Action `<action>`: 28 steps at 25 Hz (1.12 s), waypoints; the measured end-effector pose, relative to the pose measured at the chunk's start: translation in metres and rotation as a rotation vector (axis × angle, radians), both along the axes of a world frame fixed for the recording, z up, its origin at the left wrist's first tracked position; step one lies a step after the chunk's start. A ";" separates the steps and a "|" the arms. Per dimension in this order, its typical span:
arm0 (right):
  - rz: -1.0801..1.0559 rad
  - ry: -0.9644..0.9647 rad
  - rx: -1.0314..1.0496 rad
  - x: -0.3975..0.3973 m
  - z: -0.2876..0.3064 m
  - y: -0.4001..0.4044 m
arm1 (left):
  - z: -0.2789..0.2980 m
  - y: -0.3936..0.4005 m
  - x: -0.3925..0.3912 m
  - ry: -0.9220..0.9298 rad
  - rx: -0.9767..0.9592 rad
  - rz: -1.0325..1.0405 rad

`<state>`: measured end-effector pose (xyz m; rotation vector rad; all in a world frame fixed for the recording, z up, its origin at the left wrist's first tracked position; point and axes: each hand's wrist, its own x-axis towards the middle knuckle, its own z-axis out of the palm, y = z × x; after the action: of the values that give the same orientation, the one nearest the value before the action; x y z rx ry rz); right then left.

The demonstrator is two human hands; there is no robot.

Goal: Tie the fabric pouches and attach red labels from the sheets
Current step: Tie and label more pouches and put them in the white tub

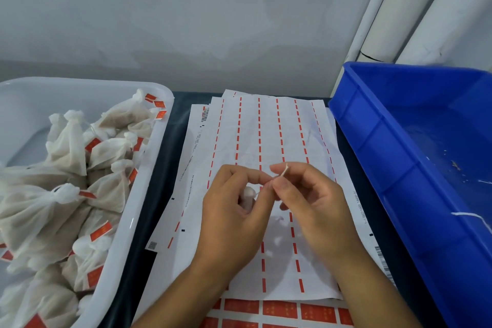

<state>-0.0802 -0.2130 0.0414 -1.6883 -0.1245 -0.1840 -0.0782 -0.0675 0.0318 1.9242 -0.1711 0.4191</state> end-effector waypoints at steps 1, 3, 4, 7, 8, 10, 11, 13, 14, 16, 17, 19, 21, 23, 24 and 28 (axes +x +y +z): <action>0.017 0.006 0.029 0.000 0.000 0.000 | 0.000 0.000 0.000 0.009 -0.007 -0.013; 0.021 0.001 0.039 -0.001 0.002 -0.001 | 0.001 0.000 -0.001 0.015 -0.013 -0.034; 0.009 -0.008 0.030 -0.001 0.003 -0.001 | 0.001 0.000 -0.001 0.016 -0.012 -0.048; -0.068 -0.017 0.010 0.000 0.006 -0.003 | 0.000 0.002 -0.002 0.052 -0.017 -0.146; -0.098 -0.013 -0.001 0.001 0.007 -0.004 | -0.001 0.003 -0.002 0.072 -0.011 -0.170; -0.142 -0.010 -0.052 0.003 0.009 -0.006 | -0.001 0.003 -0.001 0.107 0.042 -0.168; -0.156 -0.008 -0.081 0.004 0.010 -0.005 | -0.001 0.003 0.000 0.125 0.075 -0.158; -0.175 -0.011 -0.123 0.008 0.013 0.001 | -0.002 0.003 0.002 0.156 0.093 -0.132; -0.179 -0.020 -0.136 0.010 0.016 0.005 | -0.003 0.002 0.002 0.156 0.071 -0.115; -0.165 -0.051 -0.139 0.016 0.027 0.016 | -0.004 0.003 0.003 0.151 -0.016 -0.049; -0.142 -0.072 -0.138 0.020 0.035 0.022 | -0.003 0.005 0.005 0.156 -0.077 -0.004; -0.085 -0.132 -0.152 0.029 0.053 0.036 | -0.005 0.009 0.009 0.198 -0.192 0.047; -0.041 -0.200 -0.154 0.038 0.073 0.054 | -0.006 0.012 0.014 0.276 -0.262 0.043; -0.003 -0.254 -0.123 0.048 0.092 0.078 | -0.007 0.014 0.016 0.343 -0.307 0.051; 0.016 -0.277 -0.103 0.055 0.101 0.091 | -0.006 0.013 0.016 0.357 -0.325 0.066; 0.120 -0.183 0.084 0.089 0.125 0.149 | 0.000 0.013 0.017 0.367 -0.416 0.148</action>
<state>0.0084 -0.0640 0.1665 -1.5730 -0.3489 -0.2503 -0.0608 -0.0542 0.0316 1.5716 0.2805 0.1732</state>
